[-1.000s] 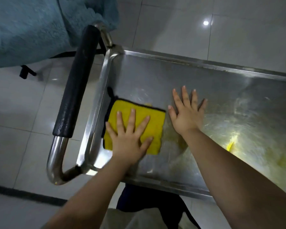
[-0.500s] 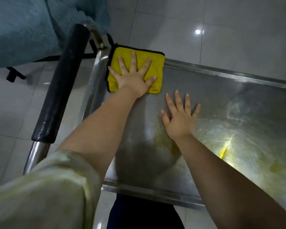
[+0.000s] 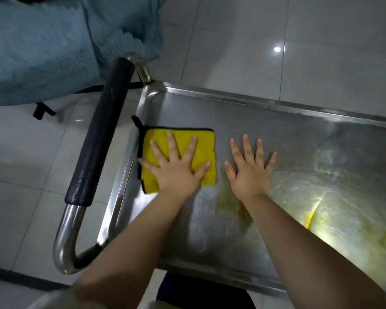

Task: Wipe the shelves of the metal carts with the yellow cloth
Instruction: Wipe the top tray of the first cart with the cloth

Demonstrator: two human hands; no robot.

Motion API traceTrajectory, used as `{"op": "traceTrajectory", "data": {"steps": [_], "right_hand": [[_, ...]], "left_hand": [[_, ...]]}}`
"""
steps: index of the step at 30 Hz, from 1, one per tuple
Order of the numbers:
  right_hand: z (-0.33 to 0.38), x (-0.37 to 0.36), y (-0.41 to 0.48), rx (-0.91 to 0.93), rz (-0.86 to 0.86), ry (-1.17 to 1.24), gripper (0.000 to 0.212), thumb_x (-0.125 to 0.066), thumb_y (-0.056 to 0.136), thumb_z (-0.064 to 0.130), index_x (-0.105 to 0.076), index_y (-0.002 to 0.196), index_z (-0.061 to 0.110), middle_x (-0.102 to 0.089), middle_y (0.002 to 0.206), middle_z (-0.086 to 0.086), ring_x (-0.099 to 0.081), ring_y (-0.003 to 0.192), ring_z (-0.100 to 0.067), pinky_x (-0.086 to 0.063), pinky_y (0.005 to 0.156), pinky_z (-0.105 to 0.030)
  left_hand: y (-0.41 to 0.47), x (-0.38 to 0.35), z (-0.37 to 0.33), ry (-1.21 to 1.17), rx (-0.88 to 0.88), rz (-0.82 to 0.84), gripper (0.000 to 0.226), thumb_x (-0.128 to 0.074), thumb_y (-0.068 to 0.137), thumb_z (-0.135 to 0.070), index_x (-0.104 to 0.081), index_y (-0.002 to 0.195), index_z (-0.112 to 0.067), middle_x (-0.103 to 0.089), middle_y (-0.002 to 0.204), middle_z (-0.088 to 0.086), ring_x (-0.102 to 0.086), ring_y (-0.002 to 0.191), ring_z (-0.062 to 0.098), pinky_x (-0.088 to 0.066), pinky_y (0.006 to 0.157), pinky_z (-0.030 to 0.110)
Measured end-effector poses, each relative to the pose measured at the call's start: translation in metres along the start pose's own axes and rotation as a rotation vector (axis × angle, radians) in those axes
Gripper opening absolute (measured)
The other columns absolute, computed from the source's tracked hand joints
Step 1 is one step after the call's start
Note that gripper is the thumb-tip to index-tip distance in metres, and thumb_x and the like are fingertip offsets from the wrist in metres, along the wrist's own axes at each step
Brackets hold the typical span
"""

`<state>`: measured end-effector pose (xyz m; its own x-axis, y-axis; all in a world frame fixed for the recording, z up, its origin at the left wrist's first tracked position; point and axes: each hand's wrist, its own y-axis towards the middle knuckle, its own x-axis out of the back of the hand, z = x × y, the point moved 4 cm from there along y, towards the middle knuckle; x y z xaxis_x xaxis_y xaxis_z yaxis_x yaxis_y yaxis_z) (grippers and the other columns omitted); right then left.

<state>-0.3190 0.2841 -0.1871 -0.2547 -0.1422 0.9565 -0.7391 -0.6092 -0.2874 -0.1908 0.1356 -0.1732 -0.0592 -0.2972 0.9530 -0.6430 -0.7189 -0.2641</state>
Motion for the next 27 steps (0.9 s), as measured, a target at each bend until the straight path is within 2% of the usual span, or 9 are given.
{"op": "traceTrajectory", "data": {"steps": [3,6,11,14,16,18,21,24,27], "right_hand": [[-0.001,-0.003,0.002,-0.012,0.001,-0.011,0.061,-0.013,0.099,0.058,0.010,0.153,0.043,0.013,0.163,0.008,0.015,0.150,-0.029,0.008,0.114,-0.065],[-0.002,-0.002,0.001,-0.018,0.004,-0.016,0.060,-0.013,0.099,0.058,0.009,0.153,0.044,0.012,0.164,0.008,0.015,0.150,-0.028,0.006,0.114,-0.065],[0.003,0.004,-0.001,0.001,0.023,-0.010,0.060,-0.010,0.099,0.059,0.008,0.153,0.044,0.012,0.164,0.009,0.015,0.150,-0.028,0.006,0.114,-0.065],[0.005,0.003,-0.005,0.002,0.042,-0.029,0.060,-0.006,0.098,0.059,0.011,0.153,0.043,0.014,0.164,0.008,0.017,0.150,-0.029,0.007,0.114,-0.065],[0.006,0.002,-0.005,0.001,0.047,-0.043,0.060,-0.003,0.098,0.059,0.014,0.153,0.042,0.017,0.163,0.007,0.018,0.149,-0.030,0.007,0.114,-0.065],[0.007,0.002,-0.004,0.000,0.055,-0.044,0.060,-0.002,0.098,0.059,0.016,0.152,0.041,0.019,0.163,0.006,0.018,0.149,-0.030,0.007,0.115,-0.065],[0.007,0.001,-0.002,-0.013,0.040,-0.038,0.060,-0.004,0.098,0.059,0.017,0.152,0.041,0.019,0.162,0.006,0.018,0.149,-0.030,0.007,0.115,-0.065],[0.008,0.002,-0.001,-0.009,0.025,-0.029,0.060,-0.008,0.099,0.058,0.013,0.153,0.042,0.014,0.164,0.007,0.017,0.149,-0.030,0.007,0.115,-0.065],[0.008,0.002,0.000,-0.015,0.021,-0.031,0.060,-0.009,0.099,0.057,0.011,0.153,0.042,0.013,0.164,0.007,0.017,0.149,-0.030,0.007,0.114,-0.065]], "left_hand": [[0.112,0.031,-0.037,0.012,-0.015,0.072,0.072,-0.014,0.082,-0.086,0.012,0.145,-0.061,0.025,0.161,0.008,0.021,0.141,0.054,0.009,0.094,0.085],[0.131,0.036,-0.046,0.085,-0.115,0.127,0.067,-0.015,0.085,-0.084,0.011,0.144,-0.063,0.027,0.161,0.008,0.022,0.141,0.054,0.008,0.095,0.085],[-0.030,0.000,0.021,0.084,-0.181,0.026,0.066,-0.016,0.089,-0.080,-0.001,0.149,-0.058,0.012,0.165,0.010,0.014,0.144,0.052,0.002,0.101,0.082],[-0.140,-0.019,0.064,0.087,-0.082,0.106,0.069,-0.021,0.089,-0.079,-0.011,0.152,-0.053,0.001,0.165,0.014,0.003,0.144,0.056,-0.006,0.100,0.084],[-0.153,-0.020,0.075,0.080,-0.032,0.153,0.069,-0.020,0.088,-0.080,-0.013,0.152,-0.053,-0.002,0.164,0.016,-0.002,0.143,0.059,-0.007,0.099,0.085],[-0.113,-0.012,0.069,0.066,-0.029,0.097,0.069,-0.017,0.087,-0.082,-0.003,0.150,-0.057,0.008,0.164,0.015,0.005,0.143,0.058,0.000,0.100,0.084],[0.006,0.013,0.040,0.052,-0.039,0.020,0.068,-0.008,0.085,-0.083,0.012,0.145,-0.061,0.024,0.162,0.009,0.020,0.142,0.052,0.010,0.101,0.081],[0.110,0.041,0.006,0.105,-0.071,0.078,0.068,-0.011,0.085,-0.084,0.011,0.146,-0.061,0.024,0.162,0.007,0.019,0.143,0.051,0.011,0.101,0.080],[0.129,0.045,-0.007,0.147,-0.119,0.147,0.069,-0.011,0.085,-0.083,0.013,0.145,-0.060,0.026,0.161,0.008,0.021,0.143,0.050,0.010,0.101,0.080]]}}
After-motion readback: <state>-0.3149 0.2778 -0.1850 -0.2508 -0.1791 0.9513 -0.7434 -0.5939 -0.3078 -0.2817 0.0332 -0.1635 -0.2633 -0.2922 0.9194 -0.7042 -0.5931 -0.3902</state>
